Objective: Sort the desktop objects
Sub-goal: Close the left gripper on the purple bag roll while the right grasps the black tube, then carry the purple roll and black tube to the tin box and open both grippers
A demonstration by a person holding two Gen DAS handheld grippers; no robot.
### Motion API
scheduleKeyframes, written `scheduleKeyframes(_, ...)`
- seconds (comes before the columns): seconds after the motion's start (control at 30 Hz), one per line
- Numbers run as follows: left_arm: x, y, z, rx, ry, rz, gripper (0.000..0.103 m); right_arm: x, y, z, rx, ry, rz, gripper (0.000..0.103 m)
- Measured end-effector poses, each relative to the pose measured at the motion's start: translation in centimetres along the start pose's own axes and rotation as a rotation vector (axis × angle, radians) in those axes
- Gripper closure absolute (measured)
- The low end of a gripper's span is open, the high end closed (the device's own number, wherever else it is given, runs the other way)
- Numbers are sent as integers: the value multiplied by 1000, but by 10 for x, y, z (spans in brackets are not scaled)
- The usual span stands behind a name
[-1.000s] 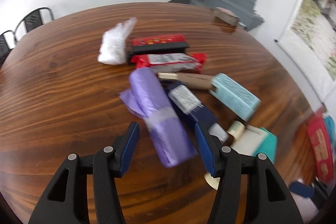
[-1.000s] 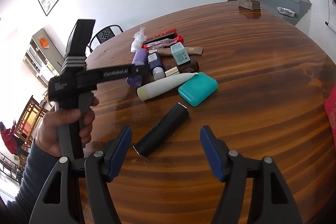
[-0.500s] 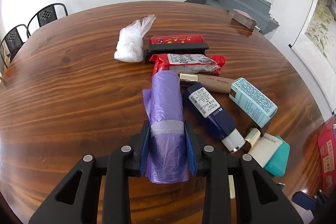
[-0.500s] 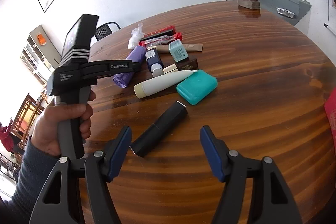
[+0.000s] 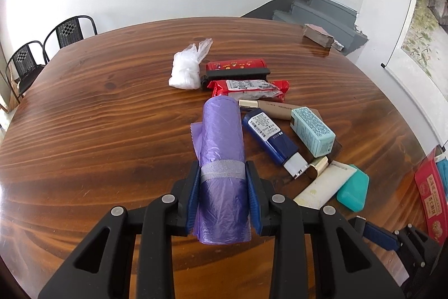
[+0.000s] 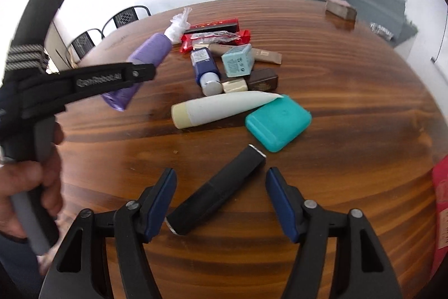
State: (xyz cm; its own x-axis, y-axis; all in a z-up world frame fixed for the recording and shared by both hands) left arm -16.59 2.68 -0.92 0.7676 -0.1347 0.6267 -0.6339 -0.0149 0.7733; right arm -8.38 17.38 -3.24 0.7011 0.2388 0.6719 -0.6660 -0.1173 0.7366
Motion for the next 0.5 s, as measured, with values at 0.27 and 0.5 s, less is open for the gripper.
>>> scheduleKeyframes(0.27, 13, -2, -4, -6, -16, -15, 70, 10, -3, -22, -44, -7, -15, 81)
scheduleKeyframes(0.5, 27, -4, -18, -21, -37, -33, 70, 27, -8, -36, -140, 46, -48, 81)
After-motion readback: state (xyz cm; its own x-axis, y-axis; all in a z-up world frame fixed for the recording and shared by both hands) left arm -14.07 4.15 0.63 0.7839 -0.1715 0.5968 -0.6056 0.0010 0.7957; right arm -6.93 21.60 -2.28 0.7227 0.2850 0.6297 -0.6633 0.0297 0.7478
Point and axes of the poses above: each gripper's, at about its wrist camera, not at the fingertips, and x roughly against the way its jaws point, z to its left, y to its top, the point moved 6 cm from there along -x, roughly the way its jaws point, and after that the axes turned 10 degrees about -z, right-handed, at the moved point
